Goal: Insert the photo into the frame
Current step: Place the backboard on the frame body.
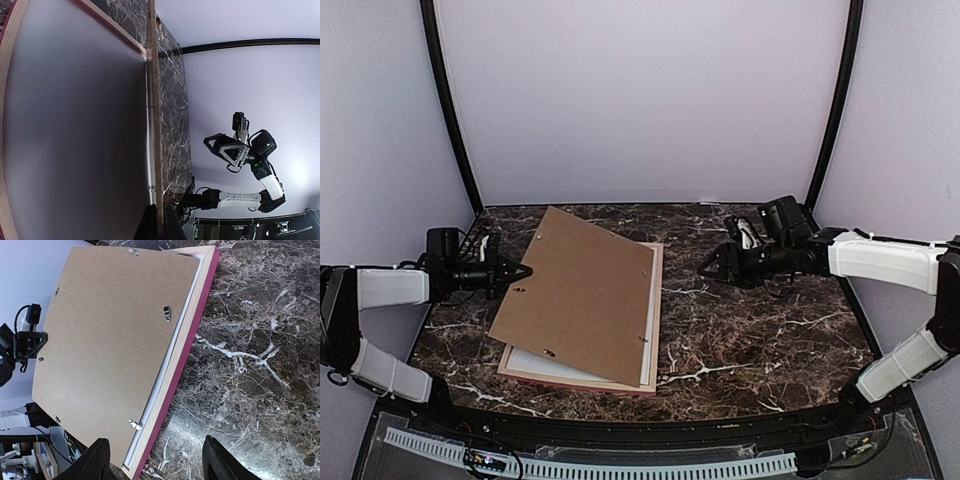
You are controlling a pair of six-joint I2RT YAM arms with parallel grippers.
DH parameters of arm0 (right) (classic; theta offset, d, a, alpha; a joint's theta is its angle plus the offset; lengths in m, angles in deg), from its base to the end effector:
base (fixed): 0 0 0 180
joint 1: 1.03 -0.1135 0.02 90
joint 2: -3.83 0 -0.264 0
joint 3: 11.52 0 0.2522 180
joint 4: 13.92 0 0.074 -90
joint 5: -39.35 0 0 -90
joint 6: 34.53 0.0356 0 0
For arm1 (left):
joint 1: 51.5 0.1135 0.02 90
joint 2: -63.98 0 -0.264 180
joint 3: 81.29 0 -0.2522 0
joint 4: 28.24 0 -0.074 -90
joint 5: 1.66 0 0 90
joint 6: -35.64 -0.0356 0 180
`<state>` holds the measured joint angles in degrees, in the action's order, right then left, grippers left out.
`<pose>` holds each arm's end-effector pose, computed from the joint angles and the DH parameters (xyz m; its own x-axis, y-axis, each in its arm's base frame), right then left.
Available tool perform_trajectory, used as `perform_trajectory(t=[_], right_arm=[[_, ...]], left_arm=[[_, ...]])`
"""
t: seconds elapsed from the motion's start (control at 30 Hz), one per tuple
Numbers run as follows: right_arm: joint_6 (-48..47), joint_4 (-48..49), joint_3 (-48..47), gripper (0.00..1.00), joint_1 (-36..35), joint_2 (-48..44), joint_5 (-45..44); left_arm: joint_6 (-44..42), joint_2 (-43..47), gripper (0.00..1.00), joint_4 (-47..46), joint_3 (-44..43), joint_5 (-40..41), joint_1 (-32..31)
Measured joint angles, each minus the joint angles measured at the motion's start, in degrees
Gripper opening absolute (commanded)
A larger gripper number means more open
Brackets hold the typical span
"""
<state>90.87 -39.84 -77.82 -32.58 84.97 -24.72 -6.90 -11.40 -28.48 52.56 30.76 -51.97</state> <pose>0.2504 0.1720 0.2405 -0.8896 0.0651 -0.4520 -0.2913 0.6813 0.6715 0.2546 -0.0321 0.2007 -0.8749 -0.3879 -0.2900 0.1451 0.3613 -0.9211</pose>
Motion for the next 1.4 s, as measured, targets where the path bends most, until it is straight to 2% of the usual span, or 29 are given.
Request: perform_trajectory(t=[0.77,1.4], right_arm=[[0.0,0.7,1.2,0.64,0.0,1.6,0.8],[0.2,2.4,2.1,0.64,0.0,2.8,1.3]], left_arm=[[5.4,-3.6,0.0,-12.1,4.9,0.5,0.0],[0.7,-6.5,0.0,-11.7,5.2,1.3,0.0]])
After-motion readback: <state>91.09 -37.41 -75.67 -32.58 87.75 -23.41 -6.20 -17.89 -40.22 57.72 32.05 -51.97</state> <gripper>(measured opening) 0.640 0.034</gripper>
